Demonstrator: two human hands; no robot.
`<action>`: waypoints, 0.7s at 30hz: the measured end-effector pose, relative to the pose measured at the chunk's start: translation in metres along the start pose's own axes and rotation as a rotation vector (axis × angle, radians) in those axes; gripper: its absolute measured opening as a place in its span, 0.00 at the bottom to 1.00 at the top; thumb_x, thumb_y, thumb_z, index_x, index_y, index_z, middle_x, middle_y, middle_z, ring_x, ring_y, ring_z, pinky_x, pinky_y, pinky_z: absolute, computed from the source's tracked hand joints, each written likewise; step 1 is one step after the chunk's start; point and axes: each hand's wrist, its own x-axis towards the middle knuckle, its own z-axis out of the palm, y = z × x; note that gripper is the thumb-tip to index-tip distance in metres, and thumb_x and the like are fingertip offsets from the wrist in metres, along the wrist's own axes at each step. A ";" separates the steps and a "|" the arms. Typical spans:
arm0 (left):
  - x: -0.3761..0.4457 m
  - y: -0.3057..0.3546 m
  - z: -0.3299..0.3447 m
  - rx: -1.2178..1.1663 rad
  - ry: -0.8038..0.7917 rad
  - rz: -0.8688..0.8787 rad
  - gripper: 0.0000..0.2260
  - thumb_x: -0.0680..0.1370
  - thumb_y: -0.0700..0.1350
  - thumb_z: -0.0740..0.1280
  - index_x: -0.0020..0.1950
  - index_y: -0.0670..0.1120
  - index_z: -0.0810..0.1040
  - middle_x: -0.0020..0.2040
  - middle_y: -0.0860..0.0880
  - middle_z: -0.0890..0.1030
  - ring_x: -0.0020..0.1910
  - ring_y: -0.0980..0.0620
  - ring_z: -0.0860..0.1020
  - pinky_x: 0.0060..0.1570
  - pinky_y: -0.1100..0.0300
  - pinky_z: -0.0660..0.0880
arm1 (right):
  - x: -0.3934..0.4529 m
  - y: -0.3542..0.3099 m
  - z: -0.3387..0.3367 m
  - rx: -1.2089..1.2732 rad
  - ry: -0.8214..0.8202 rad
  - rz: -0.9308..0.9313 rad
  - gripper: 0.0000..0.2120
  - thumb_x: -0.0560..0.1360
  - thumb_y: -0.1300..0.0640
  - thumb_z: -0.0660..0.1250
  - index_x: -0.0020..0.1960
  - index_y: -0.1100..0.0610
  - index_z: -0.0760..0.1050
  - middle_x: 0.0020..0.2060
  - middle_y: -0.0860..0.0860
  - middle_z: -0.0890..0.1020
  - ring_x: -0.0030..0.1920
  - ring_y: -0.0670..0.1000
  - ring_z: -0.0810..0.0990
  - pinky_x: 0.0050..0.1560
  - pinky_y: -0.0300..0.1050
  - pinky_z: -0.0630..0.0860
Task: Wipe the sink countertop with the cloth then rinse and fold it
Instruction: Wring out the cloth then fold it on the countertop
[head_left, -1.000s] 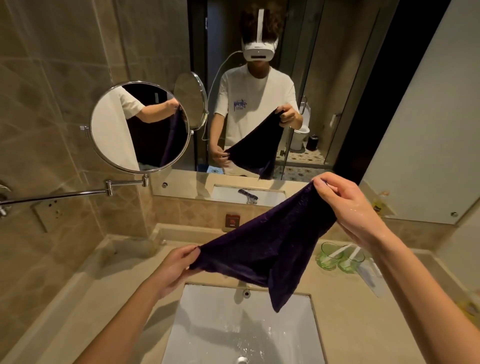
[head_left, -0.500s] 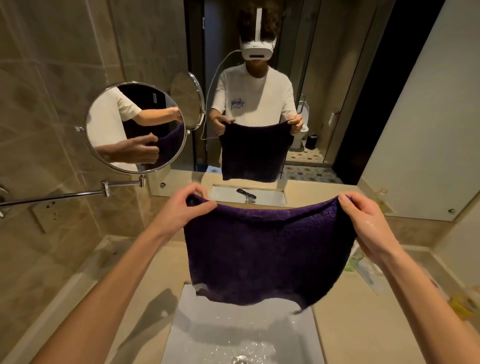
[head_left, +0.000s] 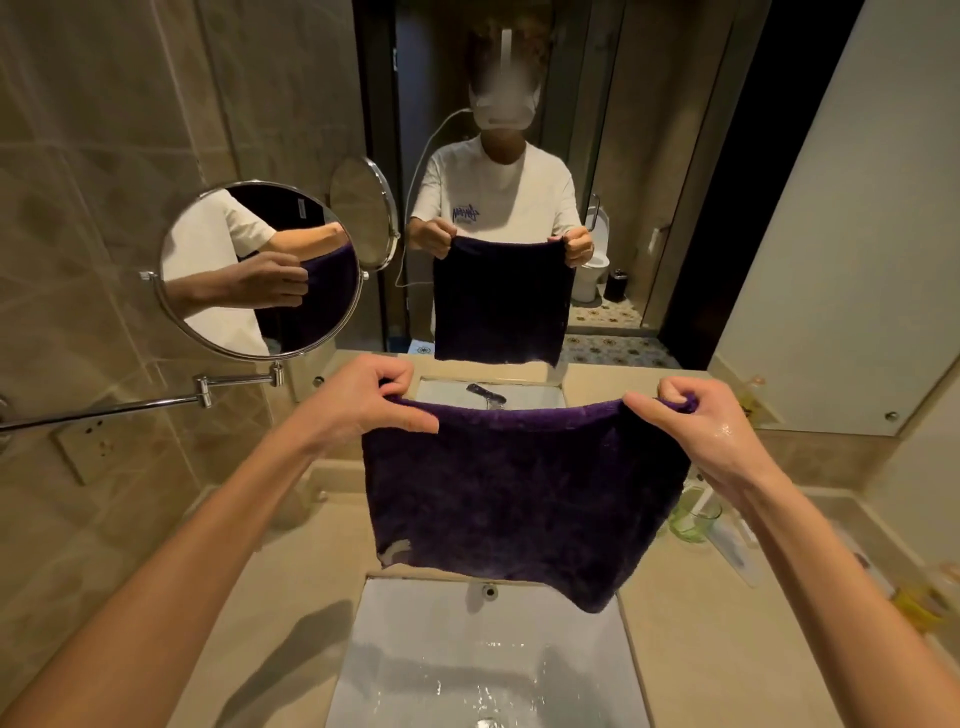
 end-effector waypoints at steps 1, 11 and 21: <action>0.000 0.001 -0.002 0.053 -0.006 -0.009 0.27 0.68 0.43 0.83 0.33 0.48 0.61 0.28 0.56 0.66 0.32 0.57 0.64 0.36 0.59 0.62 | 0.001 -0.001 -0.001 0.021 0.002 -0.012 0.26 0.76 0.54 0.73 0.34 0.58 0.57 0.31 0.54 0.60 0.34 0.52 0.59 0.36 0.46 0.58; -0.002 0.001 0.001 -0.220 0.237 0.029 0.14 0.79 0.35 0.72 0.41 0.47 0.70 0.37 0.48 0.69 0.34 0.57 0.70 0.35 0.67 0.72 | 0.005 -0.016 -0.005 -0.215 -0.166 -0.170 0.06 0.80 0.55 0.66 0.55 0.56 0.76 0.34 0.62 0.69 0.33 0.56 0.64 0.35 0.39 0.64; -0.003 0.017 0.005 -0.393 0.147 0.049 0.18 0.85 0.32 0.58 0.57 0.49 0.83 0.49 0.58 0.85 0.46 0.61 0.81 0.43 0.67 0.79 | 0.014 -0.029 0.010 -0.301 -0.187 -0.227 0.19 0.84 0.63 0.58 0.64 0.43 0.77 0.55 0.47 0.81 0.53 0.37 0.78 0.50 0.25 0.72</action>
